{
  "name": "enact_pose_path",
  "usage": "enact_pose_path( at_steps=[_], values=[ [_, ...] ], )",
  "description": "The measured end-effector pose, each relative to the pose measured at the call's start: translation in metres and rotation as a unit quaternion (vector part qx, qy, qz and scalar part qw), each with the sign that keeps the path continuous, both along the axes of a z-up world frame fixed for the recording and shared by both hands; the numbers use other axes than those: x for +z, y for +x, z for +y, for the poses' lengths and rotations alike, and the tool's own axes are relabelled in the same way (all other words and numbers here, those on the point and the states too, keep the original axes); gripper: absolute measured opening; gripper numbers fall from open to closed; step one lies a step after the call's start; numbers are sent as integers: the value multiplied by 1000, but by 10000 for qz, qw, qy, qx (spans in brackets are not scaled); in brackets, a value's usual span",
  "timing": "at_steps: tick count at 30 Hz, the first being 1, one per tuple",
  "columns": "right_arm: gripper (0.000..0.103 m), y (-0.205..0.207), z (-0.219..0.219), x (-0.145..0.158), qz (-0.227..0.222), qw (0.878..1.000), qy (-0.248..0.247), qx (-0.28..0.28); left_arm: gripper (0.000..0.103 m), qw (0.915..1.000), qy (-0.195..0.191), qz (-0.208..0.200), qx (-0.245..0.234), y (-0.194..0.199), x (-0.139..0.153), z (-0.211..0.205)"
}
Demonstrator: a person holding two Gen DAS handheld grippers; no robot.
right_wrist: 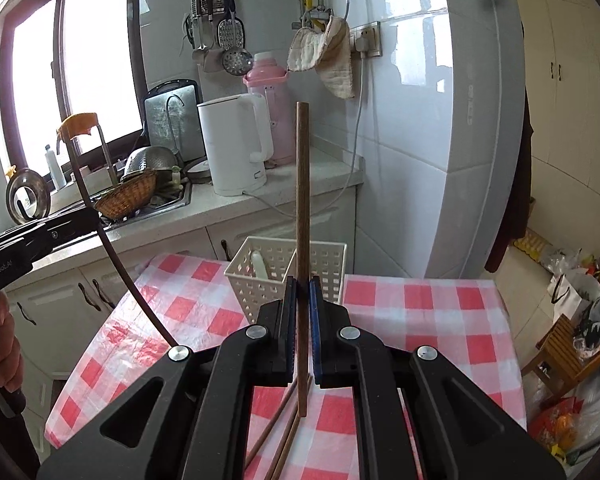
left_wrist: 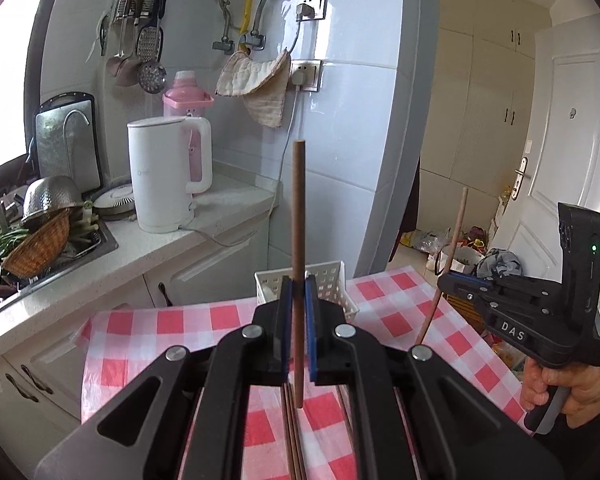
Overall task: Organize utensils
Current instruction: 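Lower both chopsticks into the caddy and open the left tool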
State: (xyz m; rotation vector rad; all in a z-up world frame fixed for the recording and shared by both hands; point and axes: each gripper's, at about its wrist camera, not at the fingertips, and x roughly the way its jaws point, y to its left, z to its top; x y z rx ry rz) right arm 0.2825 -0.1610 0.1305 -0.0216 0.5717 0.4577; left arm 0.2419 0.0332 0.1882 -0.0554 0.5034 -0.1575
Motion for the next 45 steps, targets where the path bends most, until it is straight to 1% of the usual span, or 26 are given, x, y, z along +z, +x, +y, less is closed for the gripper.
enact_pose_path(
  at_steps=[5, 9, 13, 17, 23, 28, 37, 40, 45],
  values=[
    [7, 34, 4, 17, -73, 10000, -14, -44, 6, 9999, 79, -139, -15, 32, 23, -7],
    [7, 59, 9, 23, -102, 9999, 21, -75, 6, 9997, 96, -225, -25, 56, 36, -11],
    [7, 81, 17, 24, -126, 9999, 42, -72, 6, 9997, 90, -228, 23, 78, 40, -11],
    [7, 99, 23, 22, -144, 9998, 3, -138, 6, 9996, 140, -207, 140, 100, 35, -8],
    [7, 120, 26, 17, -160, 9996, 41, -209, 6, 9995, 104, -115, 292, 127, 19, -1],
    [7, 134, 28, 3, -55, 9997, 41, -226, 6, 9993, 57, 53, 375, 145, -3, 5],
    [7, 153, 34, -31, 424, 9989, -8, -200, 6, 9985, -3, 366, 398, 161, -38, 10],
    [7, 159, 37, -45, 639, 9978, -74, -167, 6, 9975, 21, 568, 408, 167, -50, 10],
    [7, 168, 42, -66, 852, 9960, -208, -154, 6, 9945, 8, 981, 381, 183, -71, 11]
  ],
)
